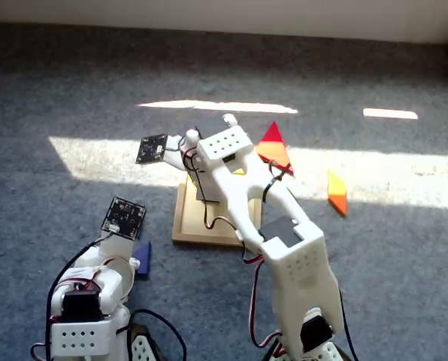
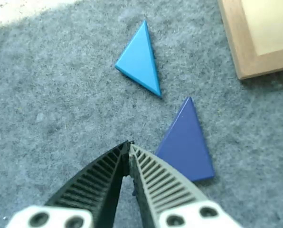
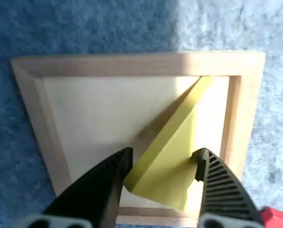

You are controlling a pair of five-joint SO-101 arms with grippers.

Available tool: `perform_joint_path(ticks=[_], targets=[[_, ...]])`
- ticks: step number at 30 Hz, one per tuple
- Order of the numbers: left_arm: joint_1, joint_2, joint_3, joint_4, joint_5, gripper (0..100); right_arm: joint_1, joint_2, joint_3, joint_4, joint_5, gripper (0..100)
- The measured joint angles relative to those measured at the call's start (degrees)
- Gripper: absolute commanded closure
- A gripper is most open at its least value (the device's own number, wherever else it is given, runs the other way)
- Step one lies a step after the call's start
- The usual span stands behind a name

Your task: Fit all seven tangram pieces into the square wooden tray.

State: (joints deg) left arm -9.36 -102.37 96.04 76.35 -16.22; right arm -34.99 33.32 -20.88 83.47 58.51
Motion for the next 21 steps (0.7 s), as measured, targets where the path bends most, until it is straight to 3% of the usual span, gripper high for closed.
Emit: perform_joint_path(ticks=[11, 13, 17, 21], targets=[[0.0, 0.0, 0.0, 0.0, 0.0, 99, -0.18, -5.19, 0.0, 5.1, -0.35, 78.6], [0.0, 0.0, 0.0, 0.0, 0.0, 99, -0.18, -5.19, 0.0, 5.8, -3.6, 81.1], [0.0, 0.0, 0.0, 0.0, 0.0, 99, -0.26, -5.19, 0.0, 5.89, -13.19, 98.1], [0.0, 0.0, 0.0, 0.0, 0.0, 99, -0.62, -5.19, 0.0, 5.89, -23.91, 98.5]])
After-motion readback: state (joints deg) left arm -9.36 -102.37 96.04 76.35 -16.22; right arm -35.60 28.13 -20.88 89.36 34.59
